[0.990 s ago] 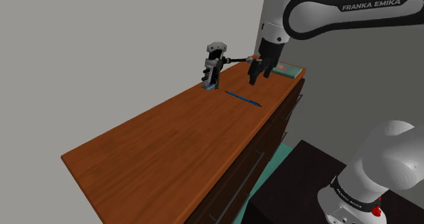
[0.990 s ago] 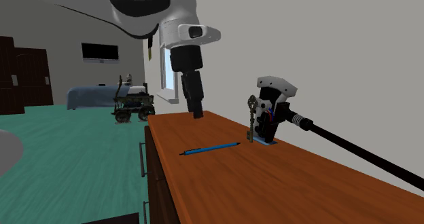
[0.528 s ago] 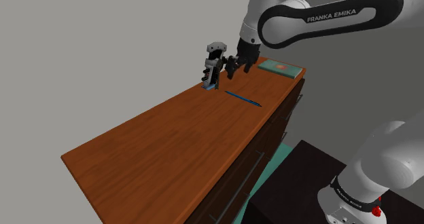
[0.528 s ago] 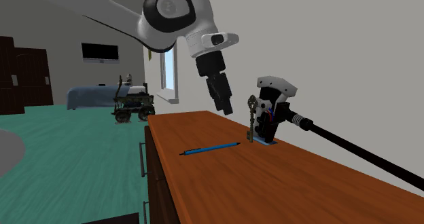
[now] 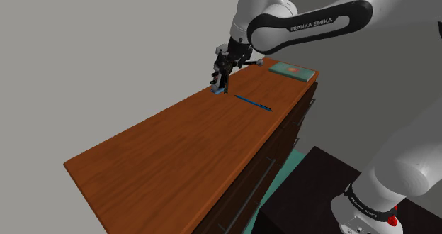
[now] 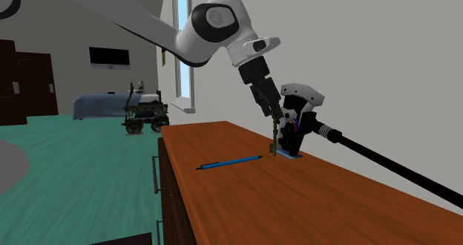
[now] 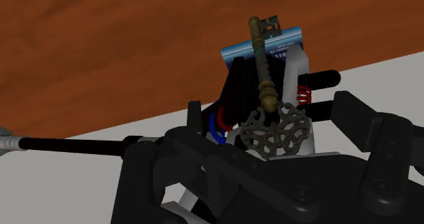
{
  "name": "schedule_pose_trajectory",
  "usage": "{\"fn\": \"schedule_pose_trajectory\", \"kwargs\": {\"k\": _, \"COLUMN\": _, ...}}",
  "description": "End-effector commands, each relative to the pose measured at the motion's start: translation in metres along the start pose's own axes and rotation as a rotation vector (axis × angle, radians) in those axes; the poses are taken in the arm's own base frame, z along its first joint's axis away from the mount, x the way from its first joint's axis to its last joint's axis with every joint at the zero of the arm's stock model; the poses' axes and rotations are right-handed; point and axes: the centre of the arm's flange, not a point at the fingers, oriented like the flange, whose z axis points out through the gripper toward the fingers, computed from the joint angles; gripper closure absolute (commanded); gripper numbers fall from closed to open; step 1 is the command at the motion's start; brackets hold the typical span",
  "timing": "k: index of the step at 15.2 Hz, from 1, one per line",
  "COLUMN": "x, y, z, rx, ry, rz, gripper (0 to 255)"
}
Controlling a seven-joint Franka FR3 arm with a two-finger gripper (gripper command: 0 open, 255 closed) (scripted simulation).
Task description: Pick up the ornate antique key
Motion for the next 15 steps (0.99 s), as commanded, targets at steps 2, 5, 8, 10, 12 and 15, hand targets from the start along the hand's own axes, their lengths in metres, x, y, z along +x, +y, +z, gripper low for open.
{"fn": "schedule_pose_trajectory", "kwargs": {"k": 2, "x": -0.002, "y": -0.004, "z": 0.014, "rx": -0.001, "ry": 0.006, "rz": 0.003, "gripper": 0}}
{"fn": "schedule_pose_trajectory", "kwargs": {"k": 5, "x": -0.009, "y": -0.005, "z": 0.029, "rx": -0.001, "ry": 0.006, "rz": 0.003, "gripper": 0}}
{"fn": "schedule_pose_trajectory", "kwargs": {"k": 8, "x": -0.012, "y": -0.006, "z": 0.036, "rx": -0.001, "ry": 0.006, "rz": 0.003, "gripper": 0}}
{"fn": "schedule_pose_trajectory", "kwargs": {"k": 10, "x": -0.012, "y": -0.006, "z": 0.036, "rx": -0.001, "ry": 0.006, "rz": 0.003, "gripper": 255}}
{"fn": "schedule_pose_trajectory", "kwargs": {"k": 12, "x": -0.012, "y": -0.006, "z": 0.036, "rx": -0.001, "ry": 0.006, "rz": 0.003, "gripper": 255}}
{"fn": "schedule_pose_trajectory", "kwargs": {"k": 15, "x": -0.012, "y": -0.006, "z": 0.036, "rx": -0.001, "ry": 0.006, "rz": 0.003, "gripper": 255}}
